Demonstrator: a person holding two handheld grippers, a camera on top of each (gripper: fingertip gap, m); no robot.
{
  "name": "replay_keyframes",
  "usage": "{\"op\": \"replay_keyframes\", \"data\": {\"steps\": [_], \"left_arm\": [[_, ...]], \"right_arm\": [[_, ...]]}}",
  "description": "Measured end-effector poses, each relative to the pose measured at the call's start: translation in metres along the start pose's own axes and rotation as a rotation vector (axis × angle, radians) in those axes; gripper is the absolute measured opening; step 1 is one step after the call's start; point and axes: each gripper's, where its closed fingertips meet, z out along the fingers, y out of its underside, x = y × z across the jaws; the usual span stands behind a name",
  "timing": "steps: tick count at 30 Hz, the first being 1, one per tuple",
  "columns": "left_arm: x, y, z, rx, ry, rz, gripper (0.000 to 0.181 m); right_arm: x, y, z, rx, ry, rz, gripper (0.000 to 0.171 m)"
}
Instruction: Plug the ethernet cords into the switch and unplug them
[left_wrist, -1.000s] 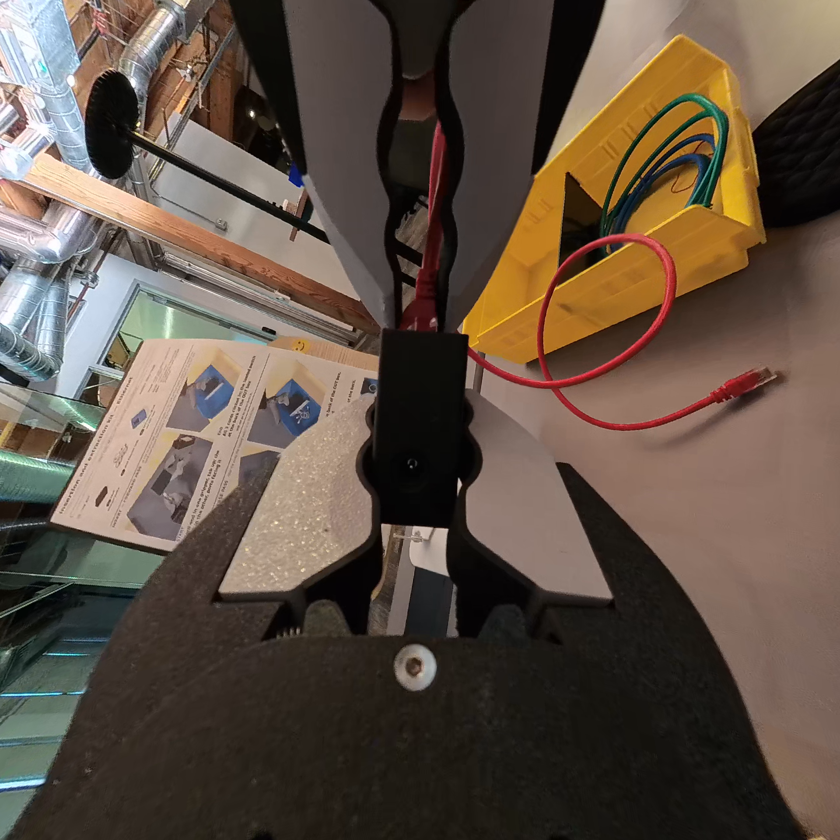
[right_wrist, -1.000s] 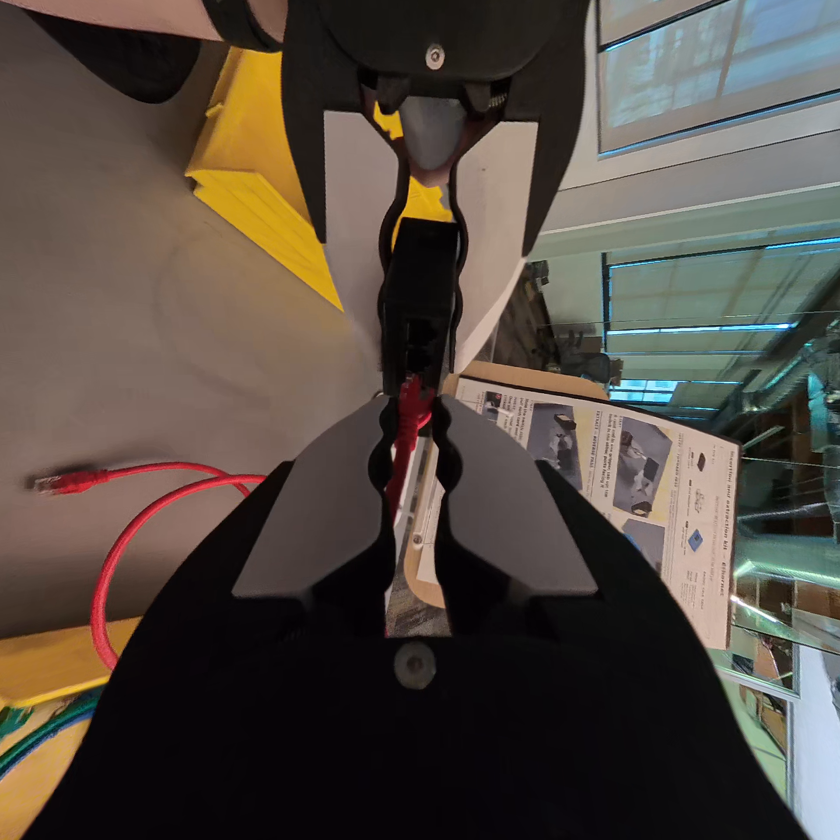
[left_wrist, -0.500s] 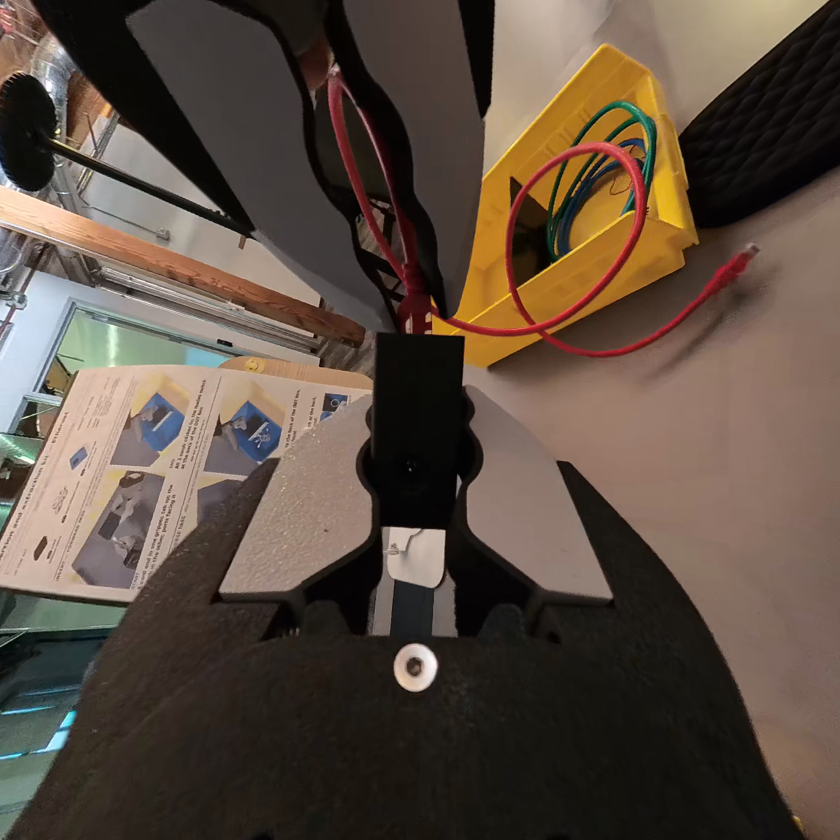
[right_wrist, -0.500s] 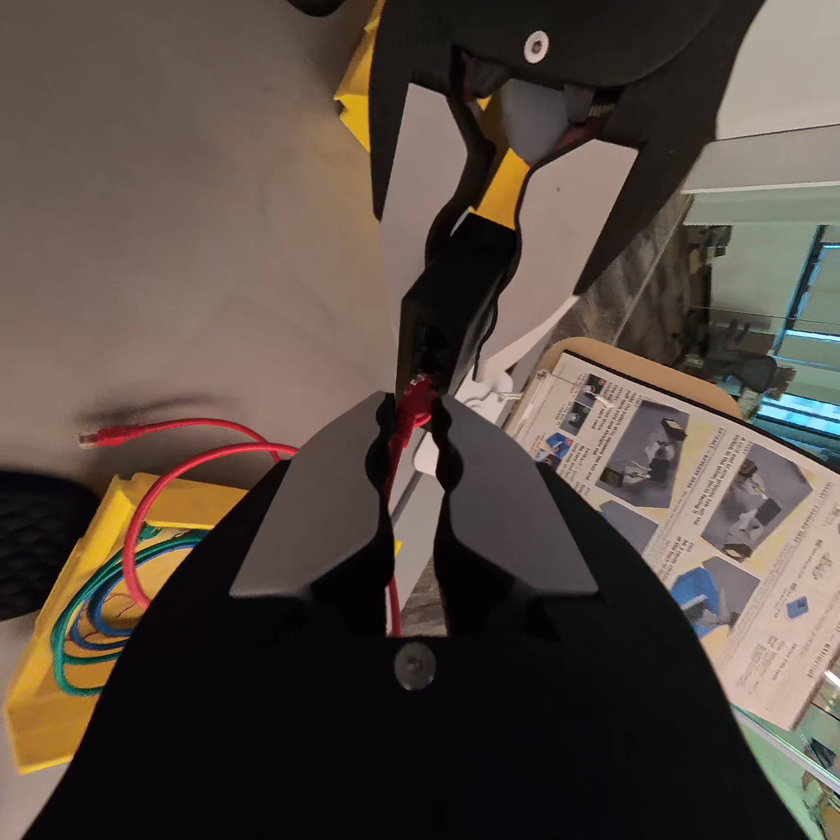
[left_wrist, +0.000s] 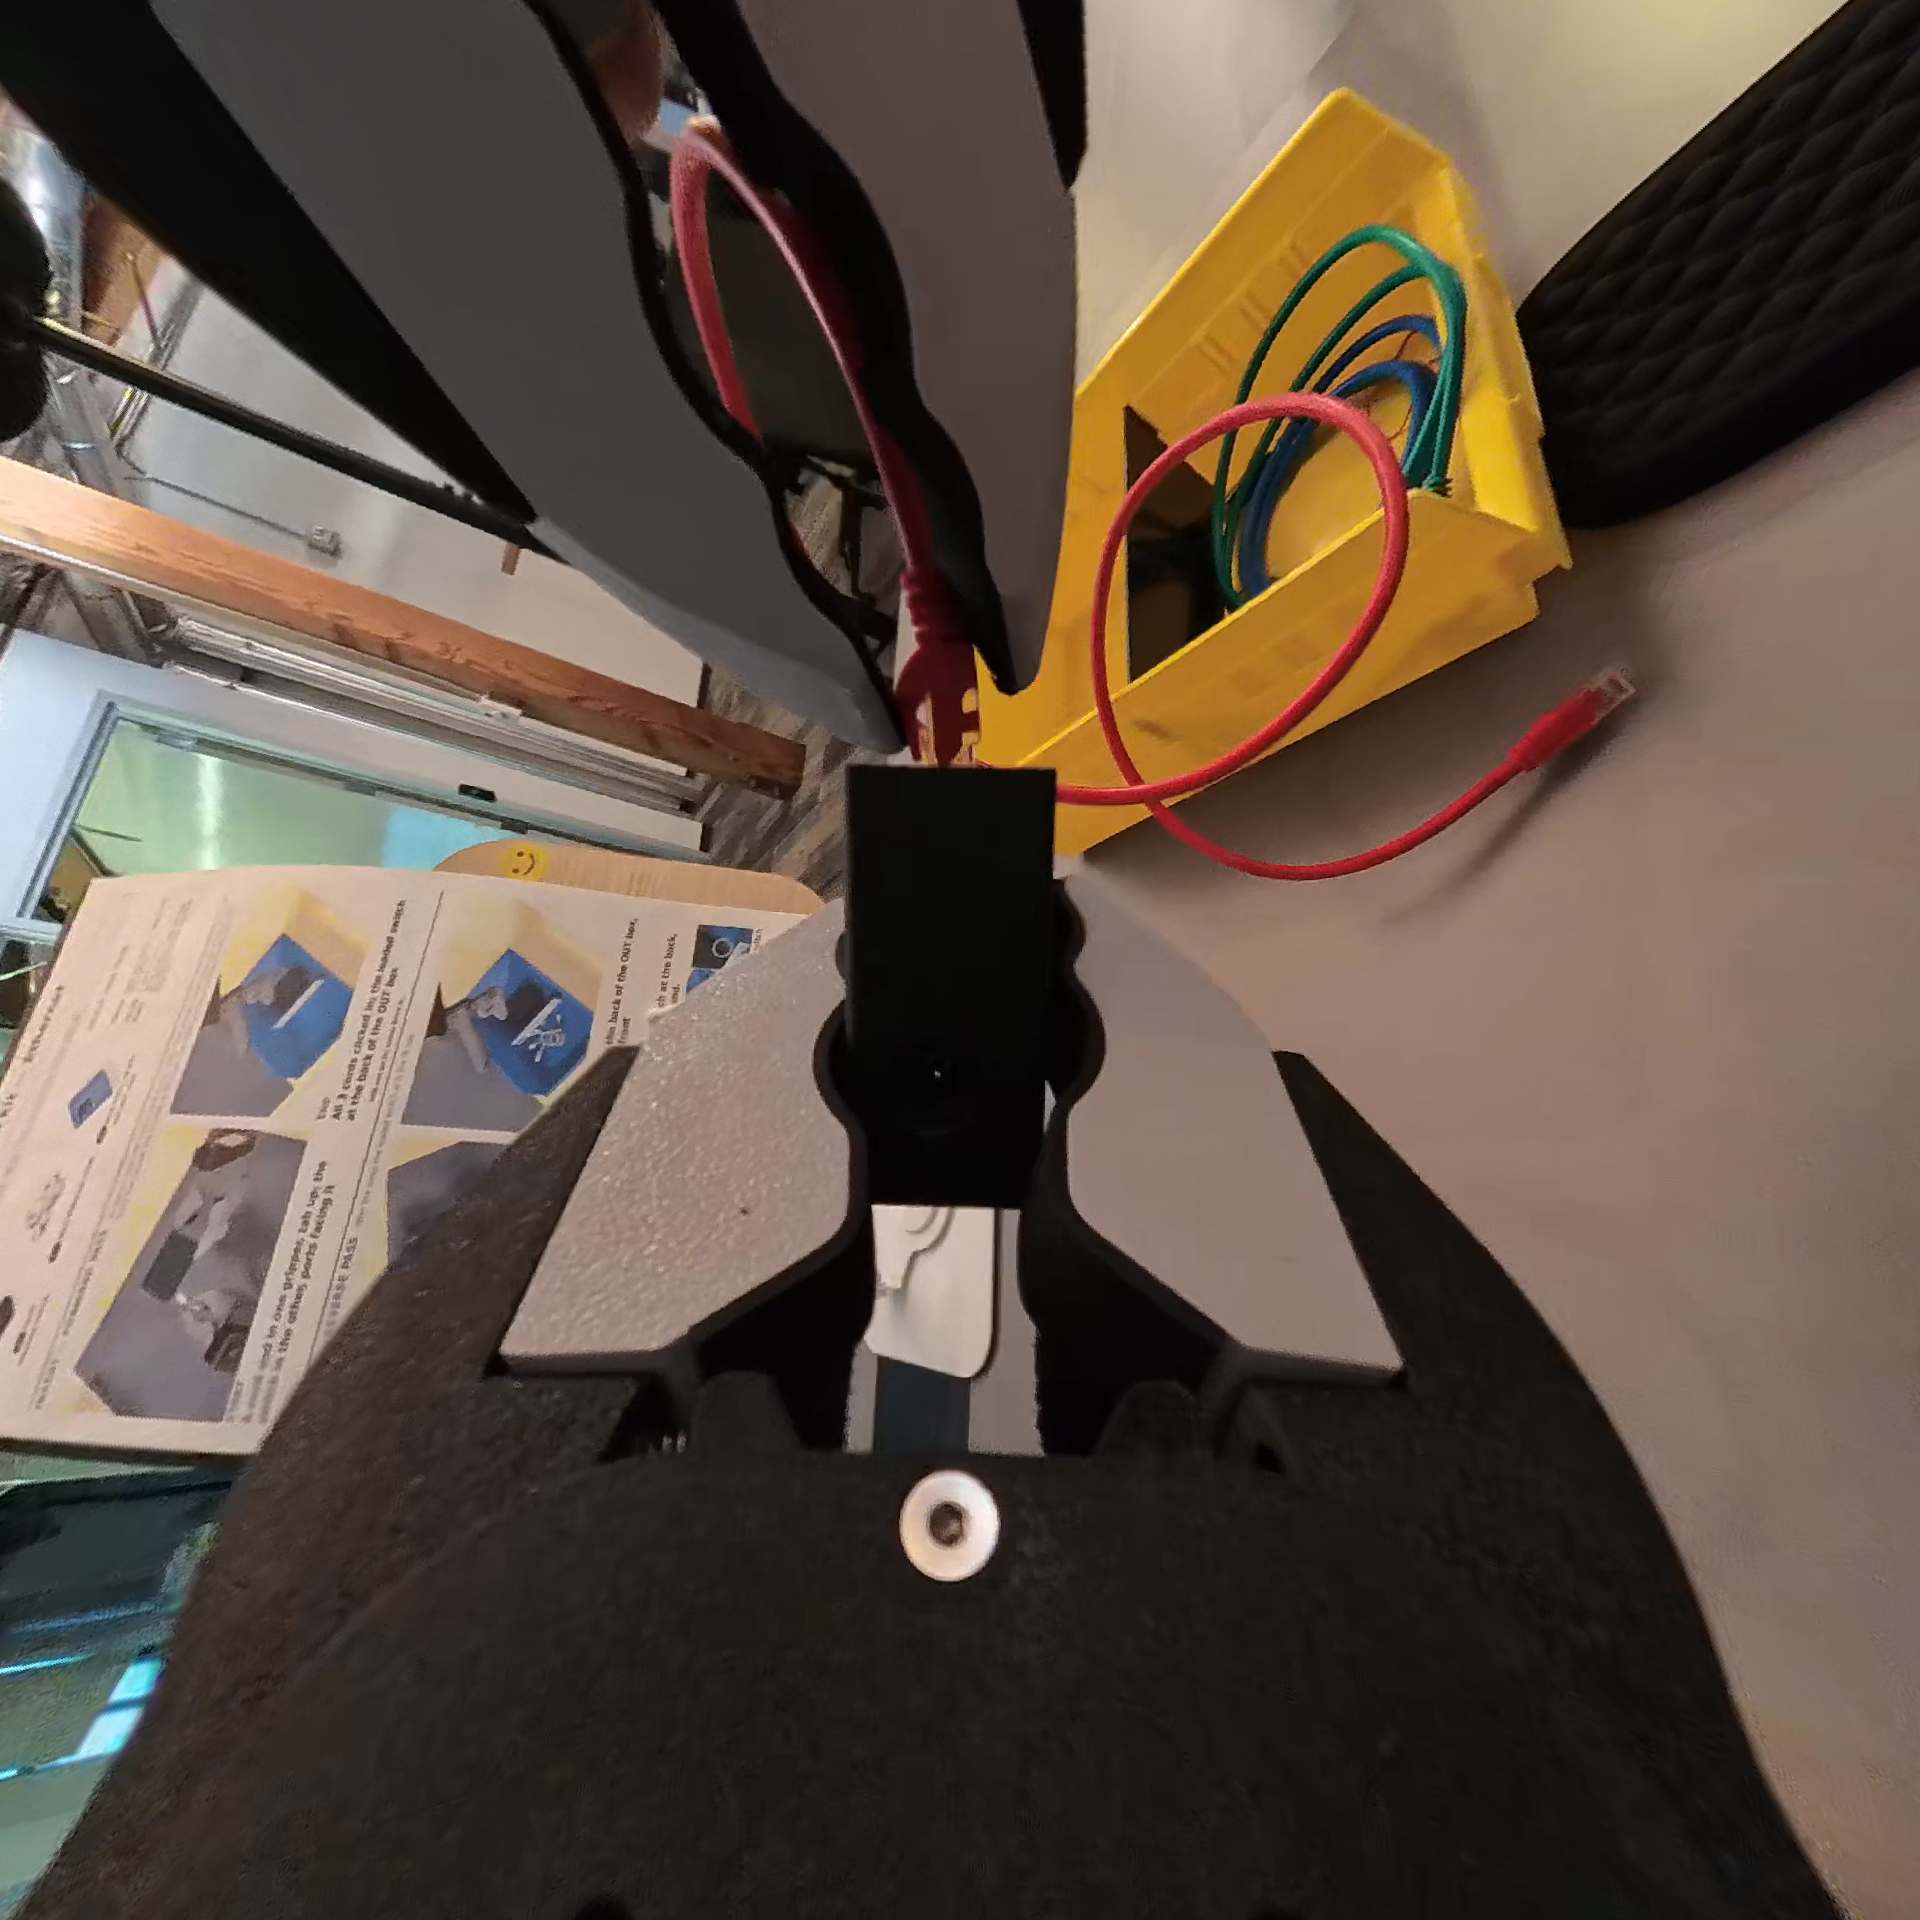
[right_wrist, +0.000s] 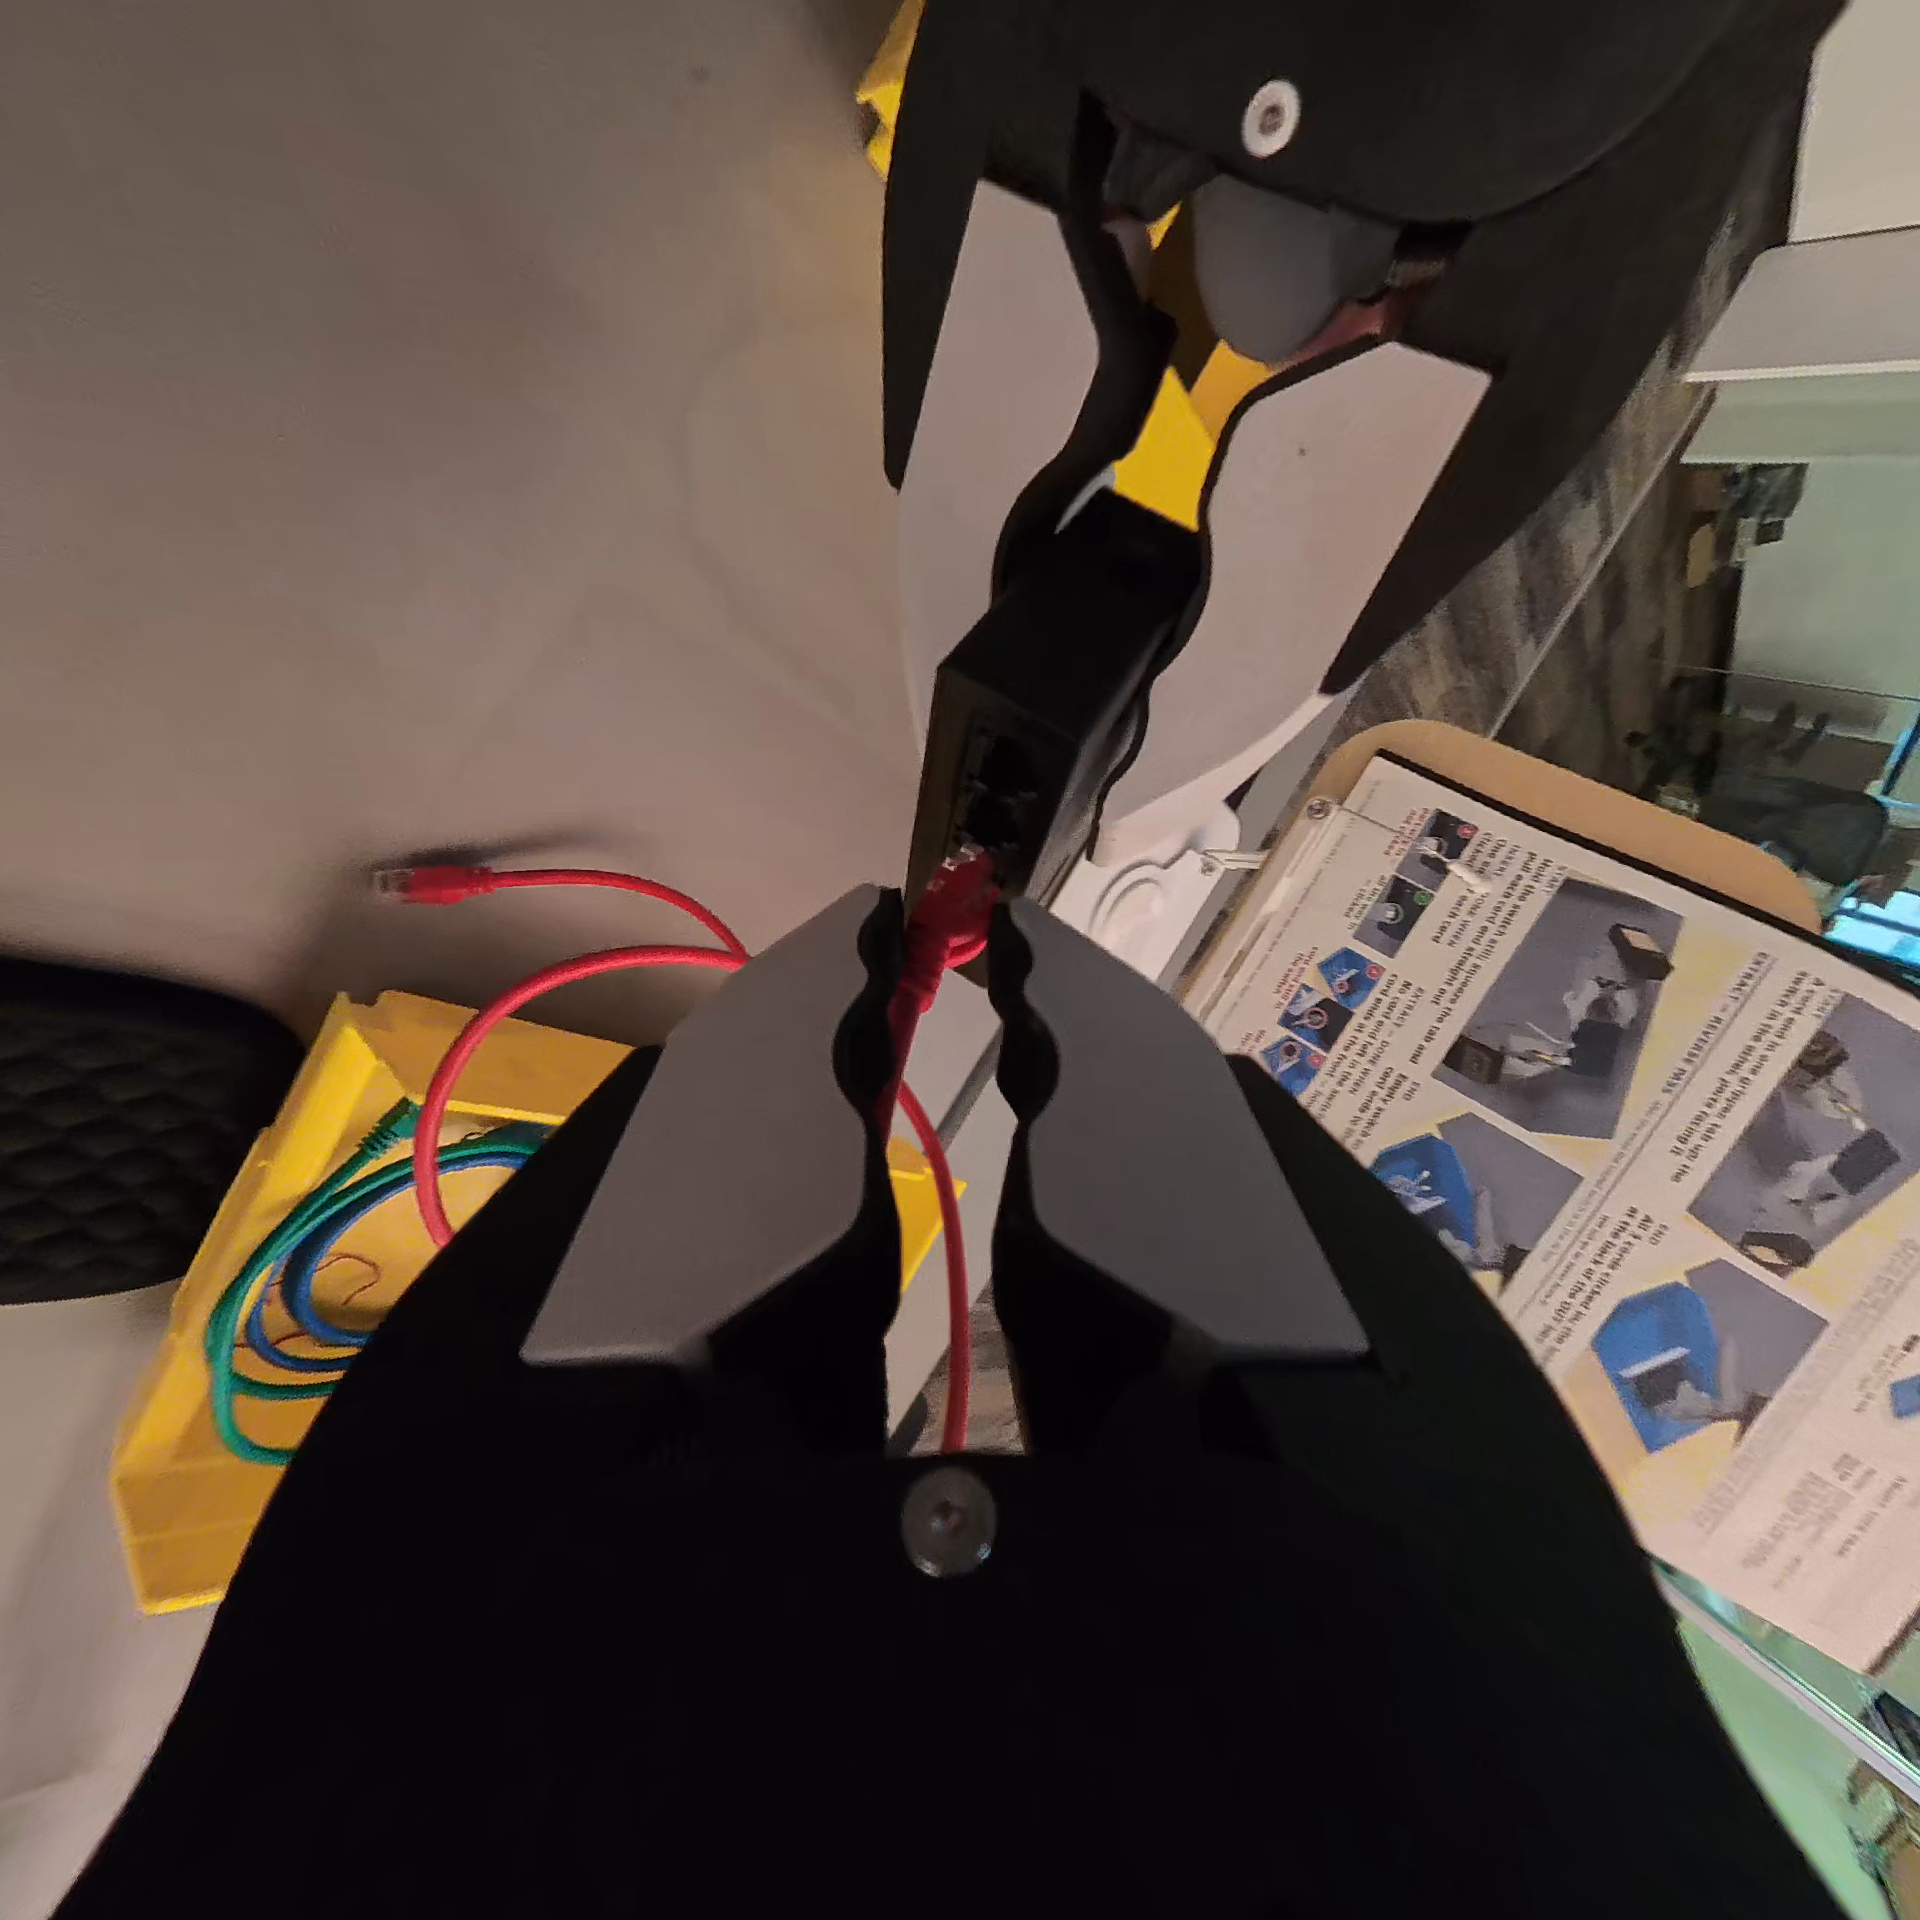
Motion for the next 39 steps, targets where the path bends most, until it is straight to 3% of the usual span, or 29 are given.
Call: {"op": "replay_keyframes", "data": {"steps": [7, 8, 9, 10, 12, 14, 21, 25, 39], "left_arm": [[0.003, 0.001, 0.009, -0.033, 0.002, 0.005, 0.030], [0.000, 0.013, 0.009, -0.097, -0.020, 0.024, 0.029], [-0.021, 0.048, 0.004, -0.275, -0.152, 0.054, 0.030], [-0.027, 0.070, -0.004, -0.314, -0.163, 0.017, 0.030], [-0.035, 0.051, -0.022, -0.097, -0.147, -0.157, 0.029], [-0.043, 0.026, -0.038, 0.047, -0.203, -0.118, 0.029], [-0.045, 0.043, -0.040, -0.069, -0.228, -0.093, 0.029], [-0.050, 0.043, -0.047, -0.036, -0.241, -0.130, 0.029], [-0.050, 0.049, -0.053, -0.044, -0.237, -0.149, 0.029]], "right_arm": [[-0.008, 0.004, -0.004, -0.007, -0.002, 0.011, 0.017], [-0.024, 0.009, -0.006, -0.028, -0.106, 0.012, 0.016], [-0.028, 0.013, -0.006, -0.031, -0.091, 0.021, 0.015], [-0.031, 0.022, -0.006, -0.056, -0.065, 0.016, 0.015], [-0.031, 0.039, -0.015, -0.067, -0.005, 0.068, 0.015], [-0.027, 0.048, -0.027, -0.015, 0.047, 0.149, 0.015], [-0.025, 0.071, -0.042, -0.066, 0.104, 0.165, 0.015], [-0.015, 0.079, -0.061, -0.162, 0.112, 0.124, 0.015], [0.047, 0.085, -0.163, -0.445, 0.130, 0.160, 0.015]]}}
